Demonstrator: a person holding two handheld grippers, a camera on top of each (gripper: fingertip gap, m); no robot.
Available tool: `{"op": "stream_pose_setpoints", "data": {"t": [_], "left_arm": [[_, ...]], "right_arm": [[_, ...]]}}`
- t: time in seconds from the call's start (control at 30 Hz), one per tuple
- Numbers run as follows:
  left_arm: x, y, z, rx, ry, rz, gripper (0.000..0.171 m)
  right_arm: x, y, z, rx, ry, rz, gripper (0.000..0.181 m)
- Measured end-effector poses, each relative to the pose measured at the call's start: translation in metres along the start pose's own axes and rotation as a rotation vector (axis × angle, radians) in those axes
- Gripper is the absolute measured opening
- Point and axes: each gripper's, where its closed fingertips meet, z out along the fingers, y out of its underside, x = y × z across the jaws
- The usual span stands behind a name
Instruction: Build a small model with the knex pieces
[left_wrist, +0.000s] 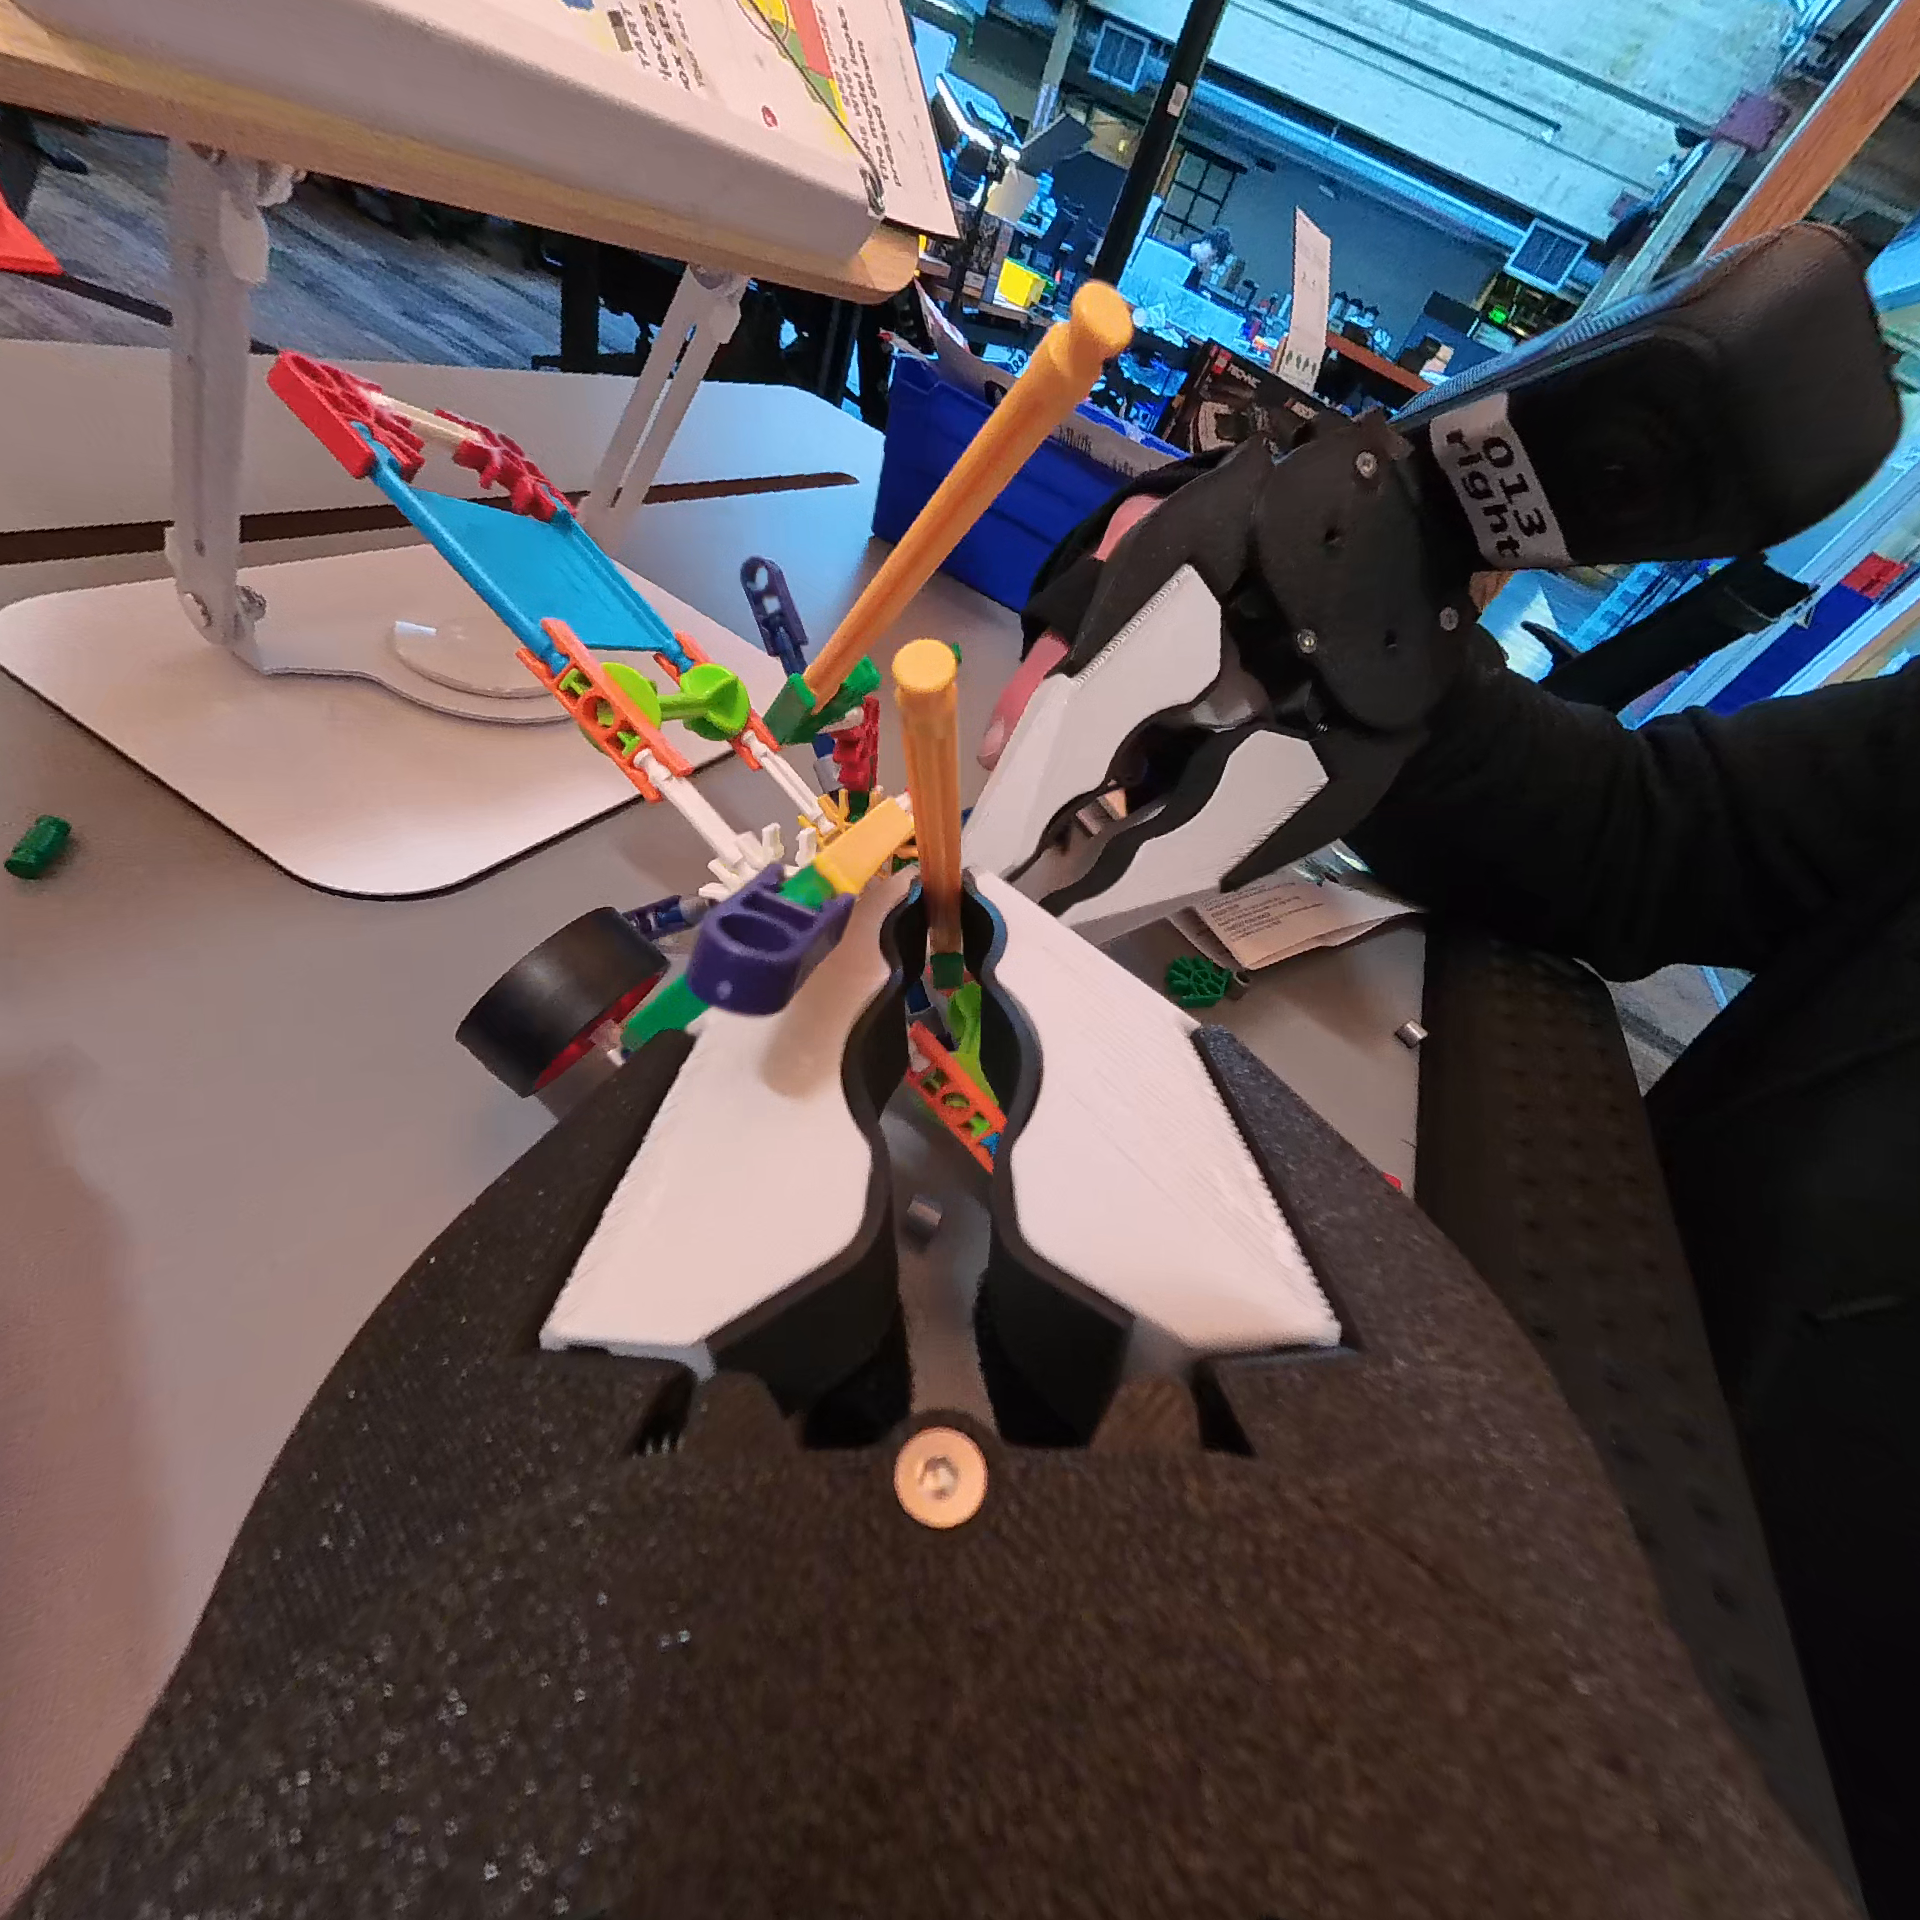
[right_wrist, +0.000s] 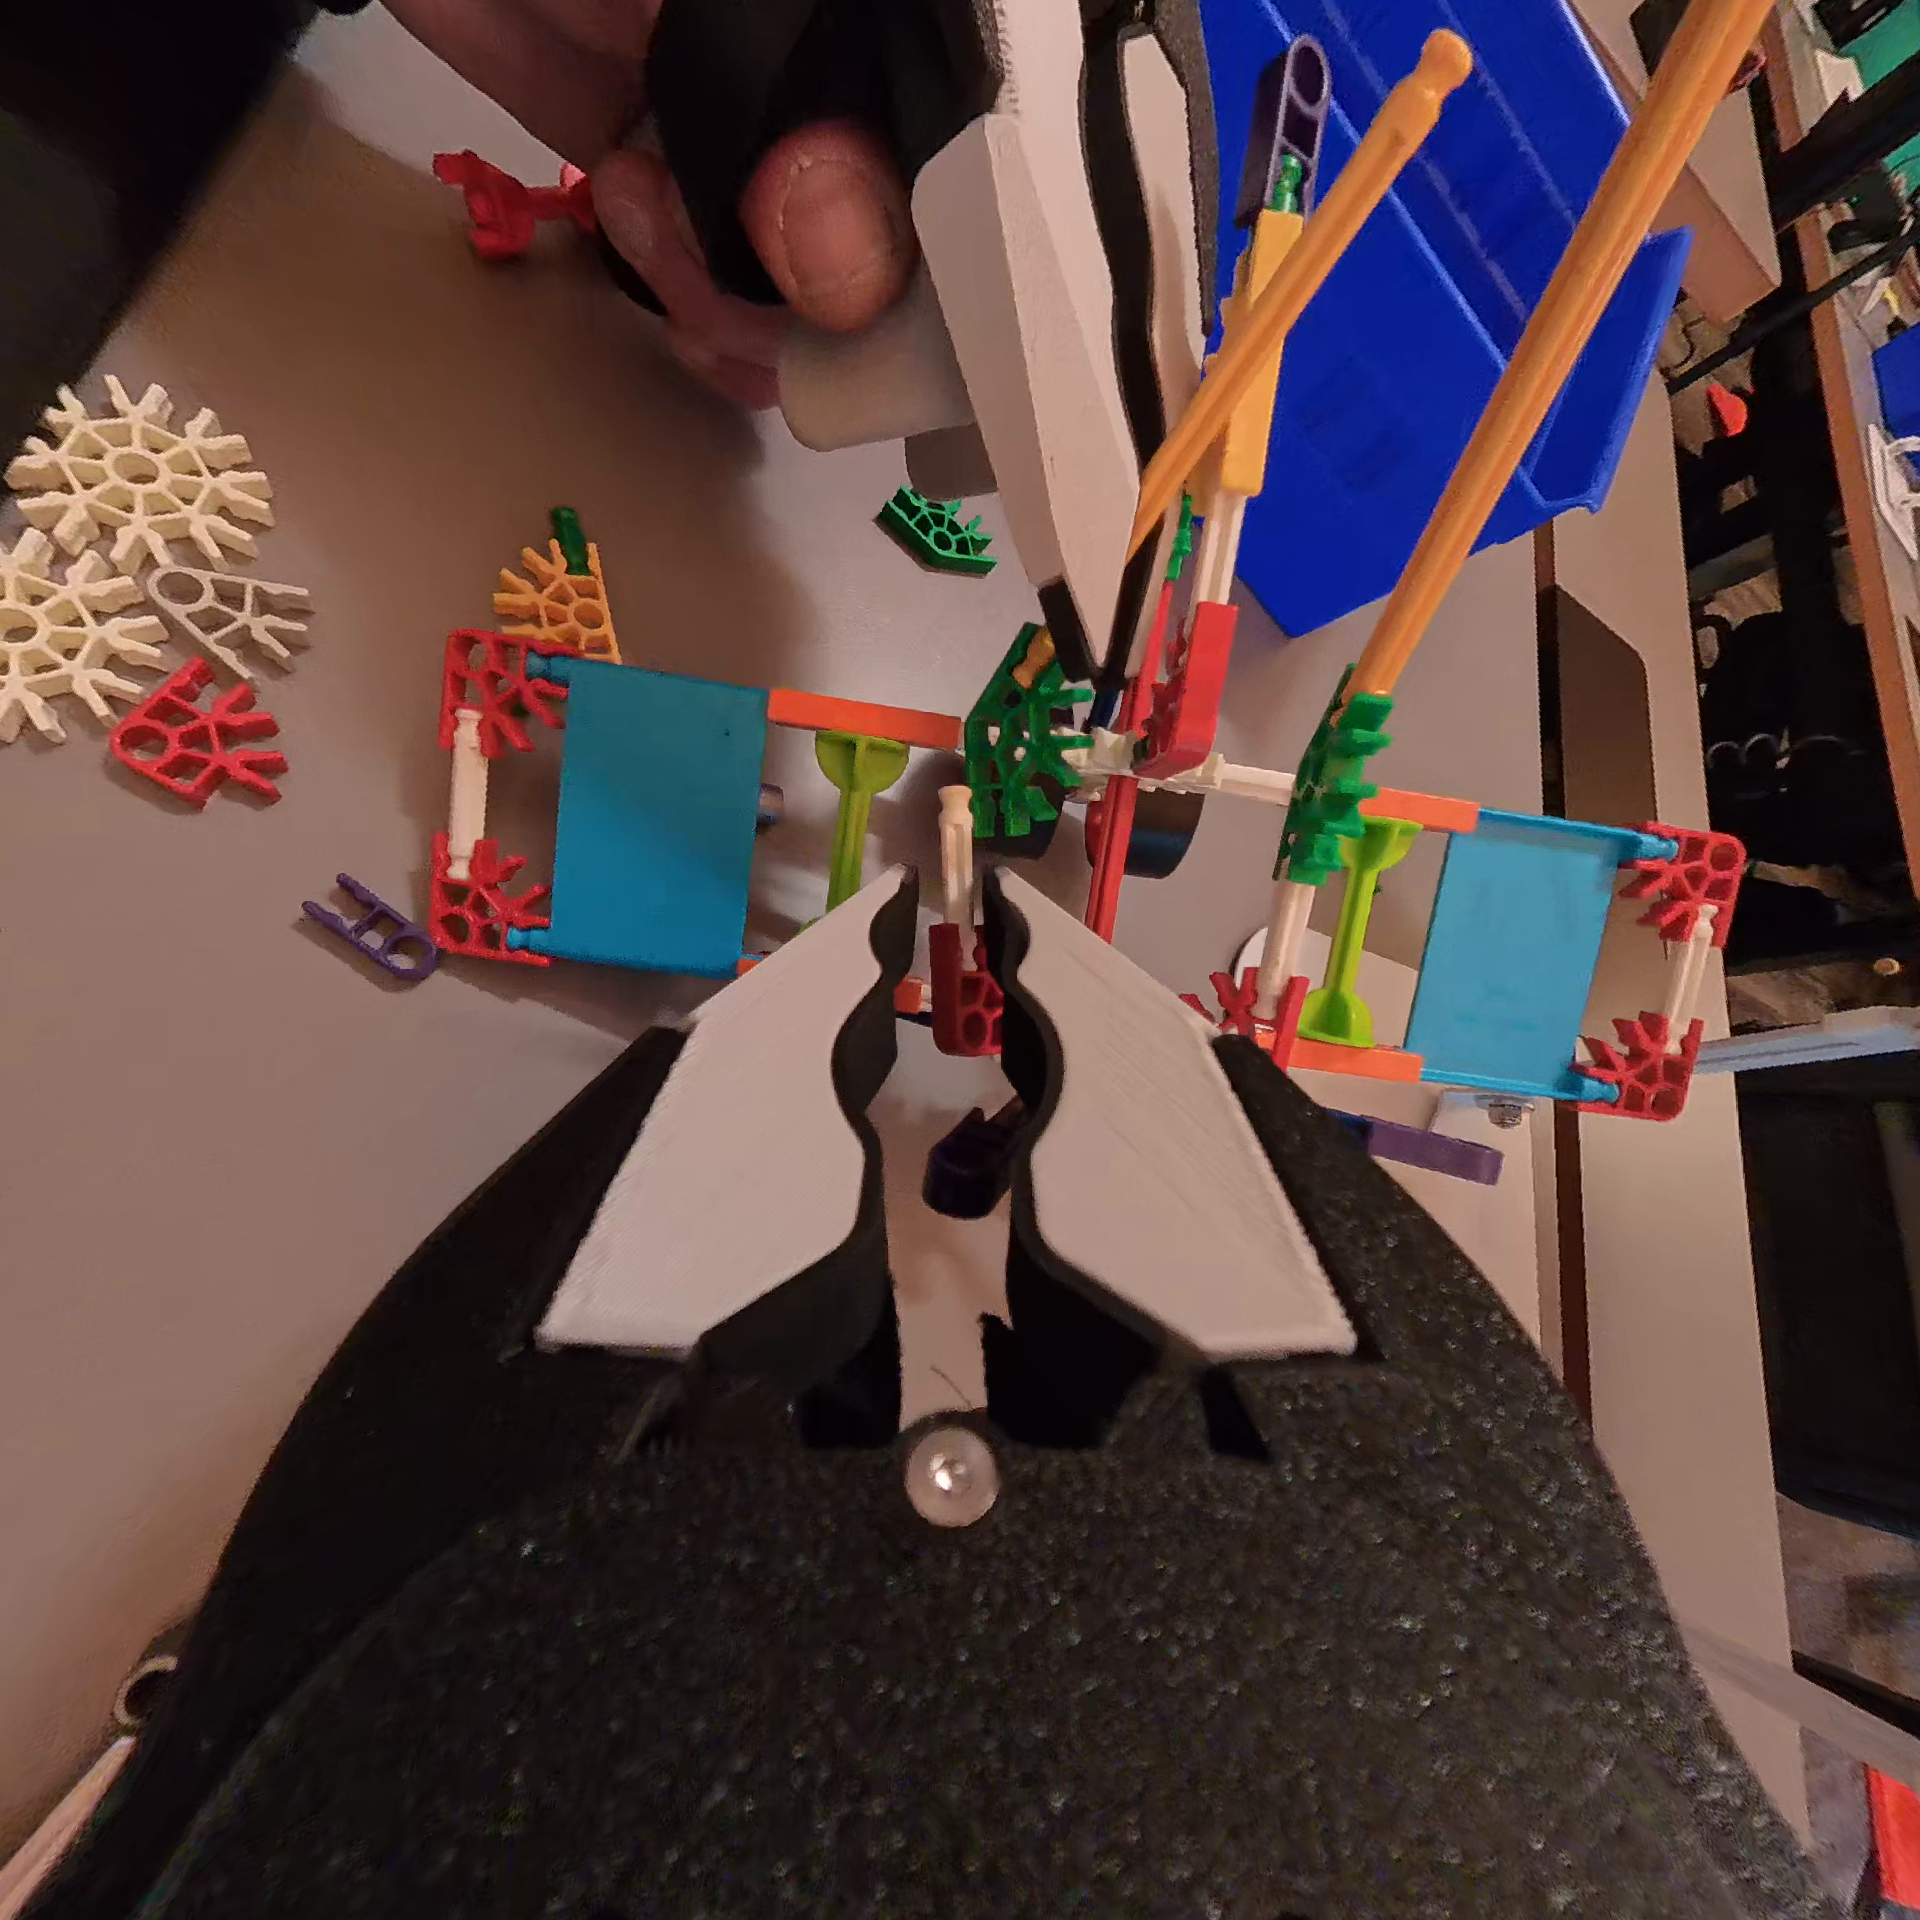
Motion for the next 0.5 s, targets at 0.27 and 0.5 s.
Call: {"op": "stream_pose_setpoints", "data": {"t": [0.27, 0.5], "left_arm": [[-0.0005, 0.0038, 0.0025, -0.003, 0.004, -0.008, 0.005], [-0.0004, 0.0023, 0.0049, 0.022, 0.025, -0.028, 0.005]], "right_arm": [[0.0043, -0.003, -0.0016, 0.053, -0.03, 0.096, 0.005], [0.0055, -0.0041, -0.0034, 0.101, -0.063, 0.157, 0.005]]}}
